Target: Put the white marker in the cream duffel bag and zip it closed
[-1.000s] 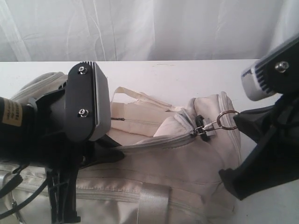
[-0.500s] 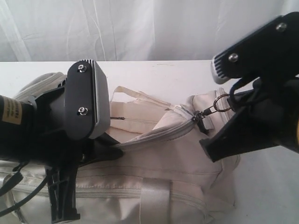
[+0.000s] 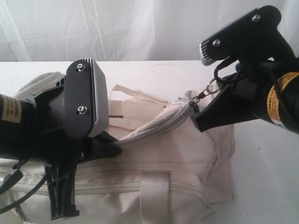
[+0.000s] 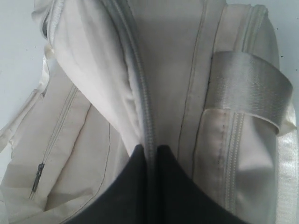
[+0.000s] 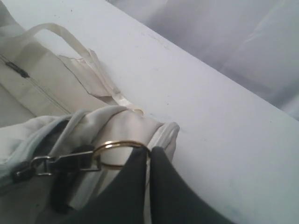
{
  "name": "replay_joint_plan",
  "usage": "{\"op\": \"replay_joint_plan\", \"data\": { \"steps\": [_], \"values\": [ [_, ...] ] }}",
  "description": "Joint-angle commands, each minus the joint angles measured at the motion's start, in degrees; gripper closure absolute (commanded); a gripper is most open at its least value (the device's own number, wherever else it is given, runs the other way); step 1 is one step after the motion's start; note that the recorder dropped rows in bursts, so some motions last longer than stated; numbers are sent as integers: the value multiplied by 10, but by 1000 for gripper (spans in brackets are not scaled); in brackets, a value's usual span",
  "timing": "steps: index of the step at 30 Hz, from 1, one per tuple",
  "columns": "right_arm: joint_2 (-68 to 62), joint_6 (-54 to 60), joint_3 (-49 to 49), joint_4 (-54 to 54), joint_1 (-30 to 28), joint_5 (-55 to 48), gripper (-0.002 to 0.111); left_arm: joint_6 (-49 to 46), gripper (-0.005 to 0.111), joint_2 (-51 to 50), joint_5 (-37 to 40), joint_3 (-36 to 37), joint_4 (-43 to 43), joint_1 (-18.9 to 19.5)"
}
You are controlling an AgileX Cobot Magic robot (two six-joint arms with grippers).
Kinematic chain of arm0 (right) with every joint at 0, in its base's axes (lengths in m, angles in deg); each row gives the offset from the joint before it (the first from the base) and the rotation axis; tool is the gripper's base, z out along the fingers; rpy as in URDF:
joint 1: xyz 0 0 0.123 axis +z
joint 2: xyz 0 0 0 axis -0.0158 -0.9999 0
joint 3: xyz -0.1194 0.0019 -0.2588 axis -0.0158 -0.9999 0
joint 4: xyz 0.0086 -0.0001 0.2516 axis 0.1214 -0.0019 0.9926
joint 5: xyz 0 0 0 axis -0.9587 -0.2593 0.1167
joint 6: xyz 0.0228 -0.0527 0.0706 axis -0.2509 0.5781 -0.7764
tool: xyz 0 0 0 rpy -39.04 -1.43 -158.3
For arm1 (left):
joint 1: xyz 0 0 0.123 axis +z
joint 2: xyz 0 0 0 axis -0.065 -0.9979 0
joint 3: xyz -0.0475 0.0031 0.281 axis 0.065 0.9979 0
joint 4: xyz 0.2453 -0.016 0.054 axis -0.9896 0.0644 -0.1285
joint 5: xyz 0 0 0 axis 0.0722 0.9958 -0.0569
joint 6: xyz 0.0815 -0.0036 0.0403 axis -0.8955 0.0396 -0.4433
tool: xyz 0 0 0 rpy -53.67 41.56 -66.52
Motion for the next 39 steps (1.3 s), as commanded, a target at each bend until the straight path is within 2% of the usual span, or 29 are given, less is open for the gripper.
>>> {"op": "replay_joint_plan", "data": {
  "steps": [1,8,10,13,16,17,22,33,39],
  "values": [
    [4,3,3,-47,-52,-6,108,4,107,4,55,7,-9,3],
    [0,3,3,-35,-82,37,108,4,107,4,60,7,-8,3],
    [-1,3,3,-28,-82,56,108,4,102,4,51,4,0,1],
    [-5,3,3,-26,-82,72,108,3,80,4,33,-15,25,1],
    [-9,3,3,-25,-82,72,108,3,48,4,-8,-33,53,1],
    [-10,3,3,-25,-82,75,108,3,43,3,-21,-37,69,1],
    [-12,3,3,-25,-82,87,108,3,46,-13,-31,-53,104,-11],
    [-12,3,3,-23,-82,93,108,-2,47,-85,-128,-53,120,-113],
    [-12,3,3,-19,-82,96,108,-3,47,-117,-192,-53,113,-113]
  ]
}}
